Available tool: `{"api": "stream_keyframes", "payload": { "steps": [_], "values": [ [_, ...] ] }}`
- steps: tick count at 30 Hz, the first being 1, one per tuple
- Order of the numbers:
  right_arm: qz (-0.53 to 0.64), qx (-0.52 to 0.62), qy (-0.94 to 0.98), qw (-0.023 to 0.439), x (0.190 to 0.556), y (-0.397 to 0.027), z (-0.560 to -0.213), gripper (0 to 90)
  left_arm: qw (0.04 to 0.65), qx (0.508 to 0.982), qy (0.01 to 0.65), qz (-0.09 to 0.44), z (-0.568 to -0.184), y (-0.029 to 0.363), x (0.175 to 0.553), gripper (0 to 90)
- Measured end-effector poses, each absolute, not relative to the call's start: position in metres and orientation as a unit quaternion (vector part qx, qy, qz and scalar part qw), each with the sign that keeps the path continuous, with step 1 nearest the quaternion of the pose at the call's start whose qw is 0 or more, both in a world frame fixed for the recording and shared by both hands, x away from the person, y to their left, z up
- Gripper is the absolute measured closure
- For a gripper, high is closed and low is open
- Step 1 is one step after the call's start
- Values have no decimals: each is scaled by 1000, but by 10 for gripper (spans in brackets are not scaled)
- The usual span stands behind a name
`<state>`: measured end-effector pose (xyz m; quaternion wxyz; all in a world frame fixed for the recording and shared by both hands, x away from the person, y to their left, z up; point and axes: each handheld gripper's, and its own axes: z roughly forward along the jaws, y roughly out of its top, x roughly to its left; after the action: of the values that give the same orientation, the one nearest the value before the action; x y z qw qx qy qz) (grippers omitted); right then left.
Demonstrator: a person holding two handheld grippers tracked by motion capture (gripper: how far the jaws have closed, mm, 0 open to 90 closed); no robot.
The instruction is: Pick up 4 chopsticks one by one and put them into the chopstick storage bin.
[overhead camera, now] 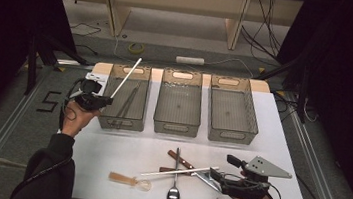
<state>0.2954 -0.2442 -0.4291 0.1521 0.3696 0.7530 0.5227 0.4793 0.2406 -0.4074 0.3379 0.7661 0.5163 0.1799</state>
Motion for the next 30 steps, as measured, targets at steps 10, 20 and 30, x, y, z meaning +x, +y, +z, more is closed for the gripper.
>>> {"api": "stream_keyframes", "payload": {
  "steps": [10,20,30],
  "values": [
    [522,370,753,151,295,-244,-429,232,330,765,522,183,-416,238,485,857],
    [522,370,753,151,295,-244,-429,232,318,757,542,179,-424,240,489,852],
    [523,370,752,152,295,-244,-429,232,327,746,557,163,-418,239,487,550]
  ]
}}
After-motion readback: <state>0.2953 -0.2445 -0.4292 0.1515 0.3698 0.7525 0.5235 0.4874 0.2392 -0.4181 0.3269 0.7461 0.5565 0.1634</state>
